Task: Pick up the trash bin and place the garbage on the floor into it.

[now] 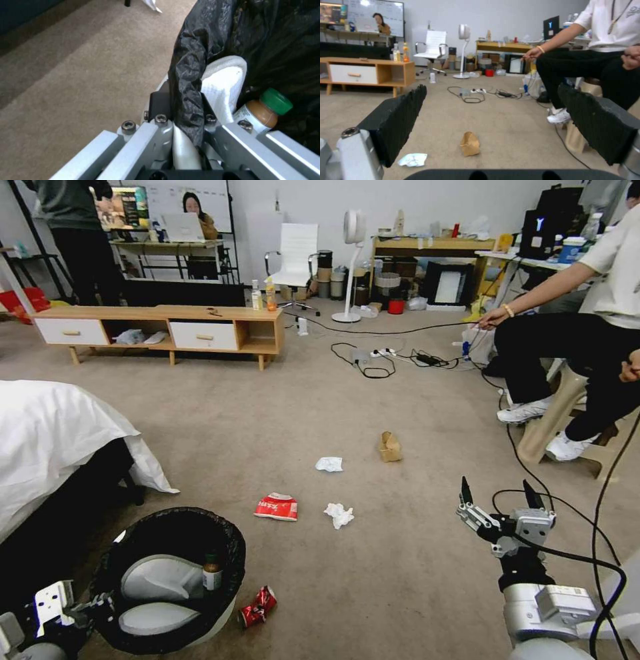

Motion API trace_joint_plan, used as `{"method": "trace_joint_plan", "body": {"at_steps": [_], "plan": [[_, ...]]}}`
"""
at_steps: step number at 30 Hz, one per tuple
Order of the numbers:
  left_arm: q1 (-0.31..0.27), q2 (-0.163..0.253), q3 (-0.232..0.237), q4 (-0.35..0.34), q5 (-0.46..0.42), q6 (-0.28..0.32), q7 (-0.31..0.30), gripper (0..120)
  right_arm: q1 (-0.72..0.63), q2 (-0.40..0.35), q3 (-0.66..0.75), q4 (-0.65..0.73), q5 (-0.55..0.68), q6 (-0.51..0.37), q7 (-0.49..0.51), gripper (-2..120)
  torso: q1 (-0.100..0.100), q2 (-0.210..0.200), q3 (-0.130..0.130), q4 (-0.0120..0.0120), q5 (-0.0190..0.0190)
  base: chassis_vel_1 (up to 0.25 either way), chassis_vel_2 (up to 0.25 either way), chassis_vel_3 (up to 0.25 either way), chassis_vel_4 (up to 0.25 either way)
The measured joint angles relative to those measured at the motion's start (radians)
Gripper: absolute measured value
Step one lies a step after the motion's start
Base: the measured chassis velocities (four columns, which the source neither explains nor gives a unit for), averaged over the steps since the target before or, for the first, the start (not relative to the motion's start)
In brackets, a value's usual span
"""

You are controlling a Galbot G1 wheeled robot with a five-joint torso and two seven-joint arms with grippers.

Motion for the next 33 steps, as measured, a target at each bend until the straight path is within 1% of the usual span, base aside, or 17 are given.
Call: {"method": "trace_joint_plan", "body": {"at_steps": [10, 15, 17, 33], "plan": [[0.006, -0.006, 0.000, -0.003, 0.007, 0.000, 0.002, 3, 0.002, -0.008, -0.001, -0.009, 0.000, 0.007, -0.003, 100, 0.000, 0.000, 0.000, 0.0001, 0.0000, 0.040, 0.055, 0.049, 0.046], [0.008, -0.011, 0.003, -0.003, 0.017, 0.000, 0.006, 3, 0.007, -0.015, -0.001, -0.017, 0.000, 0.013, -0.004, 100, 0.000, 0.000, 0.000, 0.0001, 0.0001, 0.000, 0.000, 0.000, 0.000], [0.010, -0.013, 0.004, -0.003, 0.018, 0.000, 0.007, 3, 0.007, -0.019, -0.002, -0.018, 0.000, 0.014, -0.005, 100, 0.000, 0.000, 0.000, -0.0002, 0.0000, 0.000, 0.000, 0.000, 0.000], [0.019, -0.019, -0.001, -0.006, 0.024, 0.000, 0.012, 3, 0.017, -0.028, -0.011, -0.027, 0.000, 0.018, -0.007, 100, 0.000, 0.000, 0.000, -0.0002, 0.0000, 0.000, 0.000, 0.000, 0.000]]}}
